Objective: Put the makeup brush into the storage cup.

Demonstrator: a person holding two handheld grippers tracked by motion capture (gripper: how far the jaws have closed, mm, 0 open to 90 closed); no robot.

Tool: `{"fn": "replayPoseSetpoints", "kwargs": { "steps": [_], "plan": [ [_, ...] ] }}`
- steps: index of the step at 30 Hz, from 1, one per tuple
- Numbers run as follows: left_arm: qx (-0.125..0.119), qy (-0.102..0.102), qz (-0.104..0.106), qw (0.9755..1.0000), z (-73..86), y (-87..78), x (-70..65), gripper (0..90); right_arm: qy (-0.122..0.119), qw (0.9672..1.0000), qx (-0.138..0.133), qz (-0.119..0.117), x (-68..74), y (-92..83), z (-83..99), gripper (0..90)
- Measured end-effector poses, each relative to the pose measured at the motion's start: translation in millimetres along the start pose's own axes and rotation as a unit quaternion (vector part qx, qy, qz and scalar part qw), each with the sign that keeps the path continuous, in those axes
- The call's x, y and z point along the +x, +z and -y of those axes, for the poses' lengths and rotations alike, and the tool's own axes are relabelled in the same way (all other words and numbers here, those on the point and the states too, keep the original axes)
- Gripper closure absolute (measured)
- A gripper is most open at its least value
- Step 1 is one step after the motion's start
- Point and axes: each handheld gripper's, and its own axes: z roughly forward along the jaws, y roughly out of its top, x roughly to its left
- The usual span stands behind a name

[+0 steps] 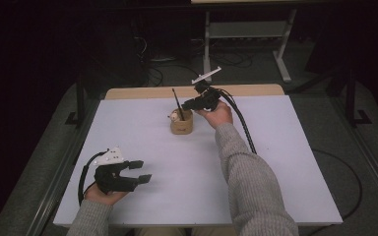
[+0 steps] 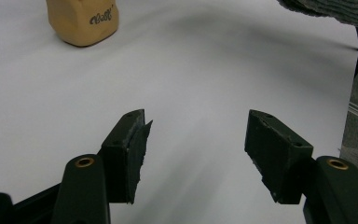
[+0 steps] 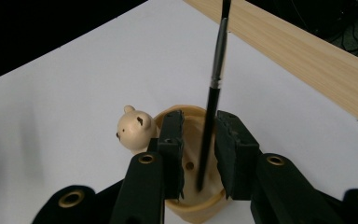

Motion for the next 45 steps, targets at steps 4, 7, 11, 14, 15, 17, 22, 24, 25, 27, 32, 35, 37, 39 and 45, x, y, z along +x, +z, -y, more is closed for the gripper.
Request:
{"fn": "replayPoseSetpoints", "kwargs": {
  "steps": [4, 7, 11, 14, 15, 17, 22, 24, 25, 27, 32, 35, 37, 39, 45],
  "plan": [
    [0.001, 0.0, -0.001, 1.0, 0.1, 1.3, 0.0, 36.6, -0.004, 1.0, 0.0, 0.0, 2.6, -5.0, 4.0, 66.2],
    [0.002, 0.0, -0.001, 1.0, 0.1, 2.3, 0.0, 36.2, -0.007, 1.0, 0.0, 0.002, 5.0, -10.1, 7.8, 63.3],
    [0.003, -0.002, 0.004, 1.0, -0.5, 4.3, -0.7, 35.8, -0.007, 0.9999, -0.008, 0.006, 7.4, -18.5, 12.6, 59.7],
    [0.004, 0.0, 0.004, 1.0, -0.5, 5.1, -0.1, 35.6, -0.009, 0.9999, -0.007, 0.01, 8.7, -24.1, 16.8, 57.6],
    [0.005, -0.002, 0.003, 1.0, -0.5, 5.2, -0.1, 35.5, -0.009, 0.9999, -0.007, 0.009, 8.5, -26.0, 18.1, 57.2],
    [0.004, 0.0, 0.004, 1.0, -0.8, 5.5, 0.2, 35.5, -0.009, 0.9998, -0.01, 0.013, 9.2, -29.9, 20.6, 56.2],
    [0.003, -0.004, 0.004, 1.0, -0.3, 6.2, 0.9, 35.3, 0.001, 0.9998, -0.015, 0.012, 10.6, -38.3, 26.1, 52.4],
    [0.002, -0.004, 0.003, 1.0, -0.3, 5.4, 1.5, 35.2, -0.005, 0.9997, -0.016, 0.018, 11.9, -41.9, 27.9, 51.8],
    [0.002, -0.004, 0.002, 1.0, -0.4, 4.9, 1.4, 35.1, -0.006, 0.9997, -0.018, 0.019, 12.1, -43.4, 28.6, 50.9],
    [0.0, -0.005, 0.0, 1.0, -0.2, 3.9, 1.6, 34.9, -0.001, 0.9996, -0.022, 0.019, 12.6, -48.1, 30.7, 49.9],
    [-0.002, -0.009, -0.001, 1.0, 0.0, 4.2, 2.0, 34.2, -0.004, 0.9994, -0.025, 0.023, 13.2, -56.6, 34.3, 47.4],
    [0.0, -0.008, -0.001, 1.0, 0.3, 4.9, 2.1, 34.0, -0.004, 0.9993, -0.025, 0.026, 13.8, -60.8, 37.3, 46.6],
    [0.0, -0.008, -0.003, 1.0, 1.1, 4.2, 2.0, 33.8, -0.003, 0.9994, -0.025, 0.025, 14.2, -63.7, 40.0, 46.2],
    [0.0, -0.011, -0.005, 0.9999, 1.8, 3.6, 2.2, 33.7, -0.001, 0.9992, -0.031, 0.026, 14.8, -67.5, 43.6, 45.8],
    [-0.001, -0.01, -0.007, 0.9999, 1.9, 2.6, 2.7, 33.3, 0.001, 0.9989, -0.037, 0.03, 15.9, -79.5, 53.5, 44.1]
  ]
}}
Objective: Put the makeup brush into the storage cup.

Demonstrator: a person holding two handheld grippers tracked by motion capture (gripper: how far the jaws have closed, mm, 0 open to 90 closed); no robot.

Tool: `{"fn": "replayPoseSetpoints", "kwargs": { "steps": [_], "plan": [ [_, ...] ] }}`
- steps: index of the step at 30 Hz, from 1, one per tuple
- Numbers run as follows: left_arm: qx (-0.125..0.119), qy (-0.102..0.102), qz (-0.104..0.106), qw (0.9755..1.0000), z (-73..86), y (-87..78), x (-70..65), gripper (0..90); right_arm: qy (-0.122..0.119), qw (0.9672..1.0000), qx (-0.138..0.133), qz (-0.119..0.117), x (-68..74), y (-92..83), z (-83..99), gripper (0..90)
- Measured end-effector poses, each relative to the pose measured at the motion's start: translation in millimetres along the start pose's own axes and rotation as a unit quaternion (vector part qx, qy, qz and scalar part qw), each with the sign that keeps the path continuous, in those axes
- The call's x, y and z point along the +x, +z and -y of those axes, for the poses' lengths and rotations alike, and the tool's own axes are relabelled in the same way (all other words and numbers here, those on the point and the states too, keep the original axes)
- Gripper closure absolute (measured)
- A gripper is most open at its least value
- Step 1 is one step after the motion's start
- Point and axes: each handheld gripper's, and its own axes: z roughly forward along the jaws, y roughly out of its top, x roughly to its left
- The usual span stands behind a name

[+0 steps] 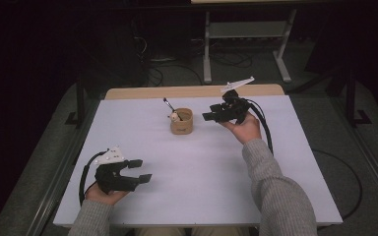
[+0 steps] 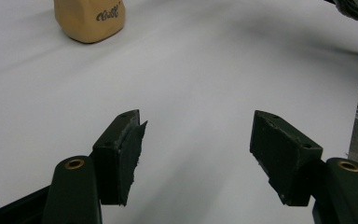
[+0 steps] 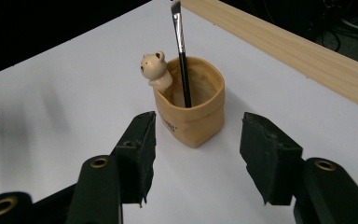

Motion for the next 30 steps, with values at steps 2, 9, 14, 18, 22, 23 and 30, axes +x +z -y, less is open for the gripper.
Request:
{"fn": "replayPoseSetpoints", "kwargs": {
  "steps": [2, 9, 14, 18, 22, 23, 30],
  "plan": [
    [0.003, 0.001, -0.001, 1.0, 0.5, 0.3, 0.2, 33.0, 0.004, 1.0, -0.006, 0.0, -0.7, -5.0, 3.7, 43.6],
    [0.001, -0.001, -0.005, 1.0, 1.3, -0.7, 2.3, 31.9, 0.011, 0.9999, -0.009, 0.005, -2.0, -15.7, 19.3, 40.7],
    [0.0, -0.001, -0.007, 1.0, 0.6, 0.6, 1.6, 31.3, 0.017, 0.9997, -0.014, 0.006, -2.6, -22.1, 28.3, 38.6],
    [-0.002, -0.003, -0.008, 1.0, 0.6, 0.5, 1.9, 30.7, 0.016, 0.9997, -0.017, 0.006, -1.2, -26.0, 30.1, 38.6],
    [0.0, 0.0, -0.007, 1.0, 0.5, 1.2, 1.8, 30.3, 0.014, 0.9997, -0.019, 0.006, 1.2, -29.2, 31.8, 38.0],
    [0.001, 0.002, -0.008, 1.0, 0.3, 1.3, 1.9, 30.3, 0.014, 0.9997, -0.019, 0.006, 1.2, -29.2, 31.8, 38.0],
    [0.002, 0.001, -0.009, 1.0, 0.5, 2.6, 1.8, 29.9, 0.016, 0.9995, -0.024, 0.01, 3.3, -39.7, 39.1, 36.5]
  ]
}}
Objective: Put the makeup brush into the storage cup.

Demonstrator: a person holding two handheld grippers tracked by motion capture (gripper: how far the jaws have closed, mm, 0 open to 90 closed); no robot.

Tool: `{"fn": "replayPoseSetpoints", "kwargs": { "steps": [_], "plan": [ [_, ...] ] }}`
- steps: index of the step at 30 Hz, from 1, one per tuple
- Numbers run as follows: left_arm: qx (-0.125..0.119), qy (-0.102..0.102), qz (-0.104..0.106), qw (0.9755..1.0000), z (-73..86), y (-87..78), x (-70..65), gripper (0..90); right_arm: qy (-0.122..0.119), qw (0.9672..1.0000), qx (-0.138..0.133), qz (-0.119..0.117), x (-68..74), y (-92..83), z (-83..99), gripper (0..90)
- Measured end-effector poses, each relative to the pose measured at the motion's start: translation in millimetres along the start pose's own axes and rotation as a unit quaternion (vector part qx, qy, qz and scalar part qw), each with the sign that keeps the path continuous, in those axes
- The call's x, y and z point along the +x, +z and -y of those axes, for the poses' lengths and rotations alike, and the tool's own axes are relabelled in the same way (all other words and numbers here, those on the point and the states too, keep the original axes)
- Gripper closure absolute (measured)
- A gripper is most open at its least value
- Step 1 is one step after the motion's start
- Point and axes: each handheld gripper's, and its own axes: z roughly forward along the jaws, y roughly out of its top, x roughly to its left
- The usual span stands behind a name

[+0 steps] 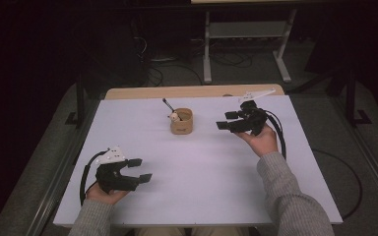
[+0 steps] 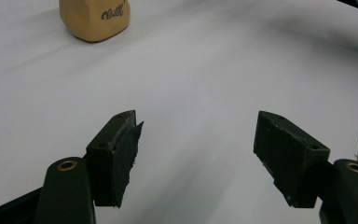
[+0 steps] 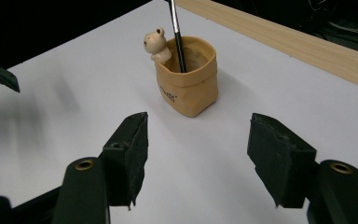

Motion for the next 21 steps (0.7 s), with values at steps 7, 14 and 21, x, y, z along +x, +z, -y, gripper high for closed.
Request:
{"fn": "replayPoseSetpoints", "kwargs": {
  "steps": [7, 14, 21],
  "plan": [
    [-0.005, -0.007, -0.002, 1.0, 0.7, -0.9, 1.2, 29.2, 0.007, 0.9999, -0.012, -0.006, 3.7, -11.0, 11.3, 34.6],
    [-0.01, -0.013, -0.004, 0.9999, 2.5, -3.7, 3.4, 28.8, 0.0, 1.0, 0.001, 0.006, 8.6, -15.6, 23.2, 32.7],
    [-0.01, -0.013, -0.004, 0.9999, 2.3, -3.4, 3.9, 28.1, -0.003, 1.0, -0.004, 0.008, 12.9, -24.5, 30.1, 31.9]
  ]
}}
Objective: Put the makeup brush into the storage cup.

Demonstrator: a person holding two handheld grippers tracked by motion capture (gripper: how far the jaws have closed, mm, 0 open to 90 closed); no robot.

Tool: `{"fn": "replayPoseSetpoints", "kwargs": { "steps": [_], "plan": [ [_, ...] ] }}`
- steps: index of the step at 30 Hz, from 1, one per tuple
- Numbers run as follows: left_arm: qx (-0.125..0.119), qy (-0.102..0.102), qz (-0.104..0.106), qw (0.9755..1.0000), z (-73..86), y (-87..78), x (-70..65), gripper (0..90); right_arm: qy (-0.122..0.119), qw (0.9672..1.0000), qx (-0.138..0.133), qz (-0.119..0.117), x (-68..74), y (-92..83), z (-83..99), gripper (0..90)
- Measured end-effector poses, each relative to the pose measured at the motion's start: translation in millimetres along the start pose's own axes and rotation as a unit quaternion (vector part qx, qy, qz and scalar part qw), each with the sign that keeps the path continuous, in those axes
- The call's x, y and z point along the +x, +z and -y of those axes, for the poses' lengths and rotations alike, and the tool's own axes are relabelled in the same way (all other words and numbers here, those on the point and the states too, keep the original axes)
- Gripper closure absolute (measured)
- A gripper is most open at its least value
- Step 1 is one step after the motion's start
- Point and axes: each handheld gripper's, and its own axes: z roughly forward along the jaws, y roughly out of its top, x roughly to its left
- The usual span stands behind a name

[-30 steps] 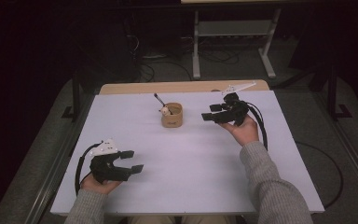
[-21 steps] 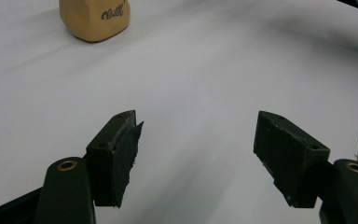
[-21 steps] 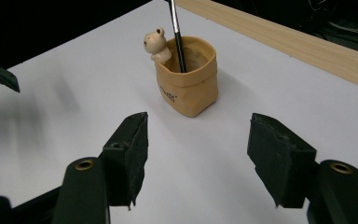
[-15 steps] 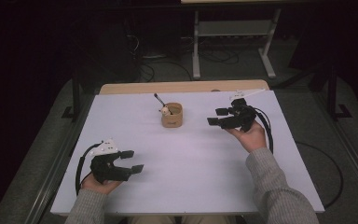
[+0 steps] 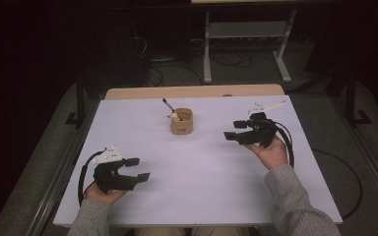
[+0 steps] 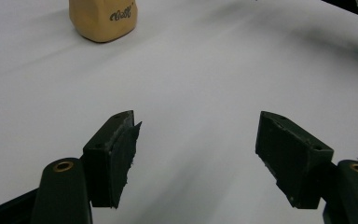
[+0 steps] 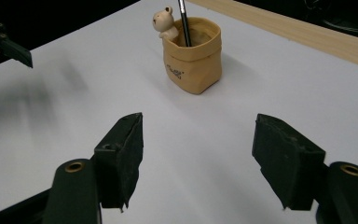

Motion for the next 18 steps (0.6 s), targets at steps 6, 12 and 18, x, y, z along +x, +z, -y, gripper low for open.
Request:
{"fn": "replayPoseSetpoints", "kwargs": {
  "steps": [6, 12, 18],
  "plan": [
    [0.0, 0.0, 0.0, 1.0, -0.2, 0.0, -1.0, 27.6, -0.006, 1.0, -0.003, 0.002, 5.5, -7.5, 5.9, 32.2],
    [0.001, -0.001, 0.0, 1.0, 0.8, 0.1, -0.1, 27.5, -0.005, 1.0, 0.001, 0.006, 7.9, -15.3, 17.7, 31.1],
    [0.002, 0.0, -0.001, 1.0, 0.9, 0.5, -0.4, 27.3, 0.0, 0.9999, 0.001, 0.013, 8.5, -22.7, 30.4, 30.5]
  ]
}}
